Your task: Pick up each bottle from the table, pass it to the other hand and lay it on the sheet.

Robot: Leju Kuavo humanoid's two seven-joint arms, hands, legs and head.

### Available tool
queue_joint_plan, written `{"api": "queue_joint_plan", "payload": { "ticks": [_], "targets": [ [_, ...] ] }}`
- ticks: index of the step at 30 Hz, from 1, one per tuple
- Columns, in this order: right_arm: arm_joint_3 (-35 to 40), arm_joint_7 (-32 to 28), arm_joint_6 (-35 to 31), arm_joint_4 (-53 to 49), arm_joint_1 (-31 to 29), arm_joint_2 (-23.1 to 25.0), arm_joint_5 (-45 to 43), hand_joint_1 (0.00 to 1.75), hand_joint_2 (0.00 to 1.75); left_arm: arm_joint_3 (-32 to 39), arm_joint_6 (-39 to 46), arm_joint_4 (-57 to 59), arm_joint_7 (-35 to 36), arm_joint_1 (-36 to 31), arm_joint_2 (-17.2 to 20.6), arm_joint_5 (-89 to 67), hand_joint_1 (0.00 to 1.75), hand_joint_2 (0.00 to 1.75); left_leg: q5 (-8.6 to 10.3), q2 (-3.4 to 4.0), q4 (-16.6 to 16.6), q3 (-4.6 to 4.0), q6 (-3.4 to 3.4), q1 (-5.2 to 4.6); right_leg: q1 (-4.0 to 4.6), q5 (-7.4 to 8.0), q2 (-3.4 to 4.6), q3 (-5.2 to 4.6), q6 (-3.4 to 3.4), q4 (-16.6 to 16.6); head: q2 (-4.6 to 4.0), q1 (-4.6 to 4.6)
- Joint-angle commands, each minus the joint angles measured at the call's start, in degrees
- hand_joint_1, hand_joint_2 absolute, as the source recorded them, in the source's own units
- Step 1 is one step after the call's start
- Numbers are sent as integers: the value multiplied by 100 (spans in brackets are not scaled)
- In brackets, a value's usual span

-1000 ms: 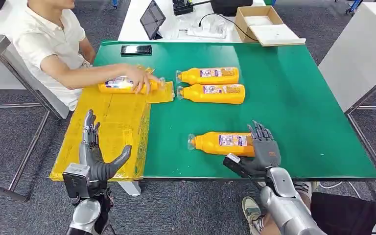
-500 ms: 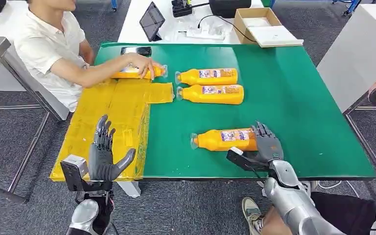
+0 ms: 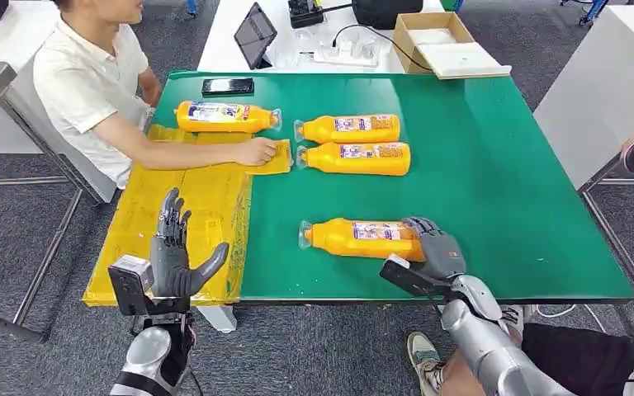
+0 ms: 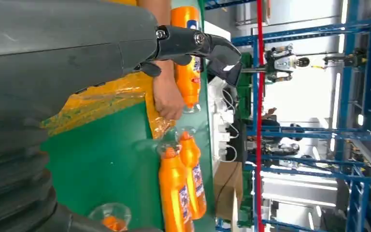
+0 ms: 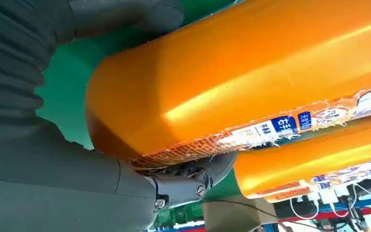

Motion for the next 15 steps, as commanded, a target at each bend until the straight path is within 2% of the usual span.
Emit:
{"api": "queue_joint_plan", "payload": {
  "ticks": [1, 11, 15],
  "targets": [
    [-379, -422, -274, 216, 207, 270, -458, 175, 175, 18, 37, 230, -104, -55, 54, 68, 0, 175, -4, -2, -6, 17, -10, 7, 8, -5, -9, 20, -11, -9, 0, 2],
    [-394, -471, -246, 76, 268, 308, -548, 175, 175, 26, 45, 61, -124, 79, 54, 84, 0, 175, -4, -9, -2, -1, -7, 2, 1, -5, -3, 6, -7, -3, 0, 0],
    [-394, -471, -246, 76, 268, 308, -548, 175, 175, 26, 45, 61, -124, 79, 54, 84, 0, 175, -11, -1, -6, 17, -19, 8, 8, -12, -4, 23, -21, -7, 0, 0]
  ]
}}
